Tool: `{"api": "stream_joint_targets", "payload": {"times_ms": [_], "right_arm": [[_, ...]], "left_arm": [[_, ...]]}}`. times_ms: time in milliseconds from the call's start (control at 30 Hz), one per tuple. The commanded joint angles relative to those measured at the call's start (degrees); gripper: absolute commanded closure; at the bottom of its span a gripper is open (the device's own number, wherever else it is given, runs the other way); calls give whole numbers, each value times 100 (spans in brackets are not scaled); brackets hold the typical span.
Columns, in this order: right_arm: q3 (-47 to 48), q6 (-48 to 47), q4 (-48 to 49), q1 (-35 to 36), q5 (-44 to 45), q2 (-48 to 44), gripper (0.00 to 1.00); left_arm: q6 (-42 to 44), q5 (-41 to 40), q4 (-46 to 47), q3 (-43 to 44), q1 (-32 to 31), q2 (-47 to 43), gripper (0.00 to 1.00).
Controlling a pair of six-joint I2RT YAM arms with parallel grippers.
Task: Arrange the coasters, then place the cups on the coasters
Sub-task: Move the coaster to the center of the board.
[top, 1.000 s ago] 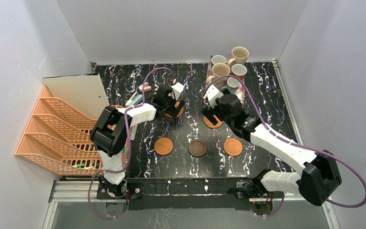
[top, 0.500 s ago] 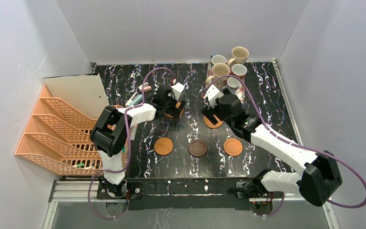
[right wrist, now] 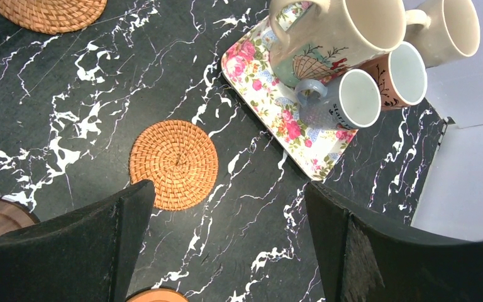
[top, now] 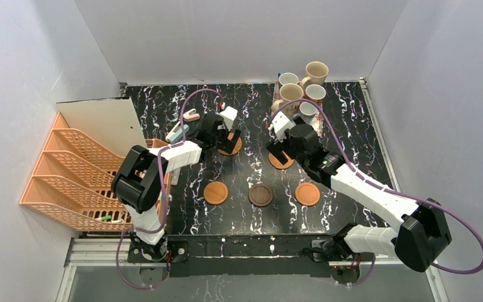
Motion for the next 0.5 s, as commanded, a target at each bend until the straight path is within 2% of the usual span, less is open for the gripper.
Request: {"api": "stream_joint_targets", "payload": {"times_ms": [0,133,300,467], "right_arm": [[-63,2,242,61,63,-52,2],[-94,4,270,53,39,-26,2],[-58,25,213,58,38,-29,2],[-76,41,220,58,-14,-92,2]], "left_arm": [[-51,-422,300,-74,-17,-352,2],[13,-577,315,24,-17,-225,2],[79,-810,128,303,-17,341,2],[129,-571,-64,468,-38,640,2]]}}
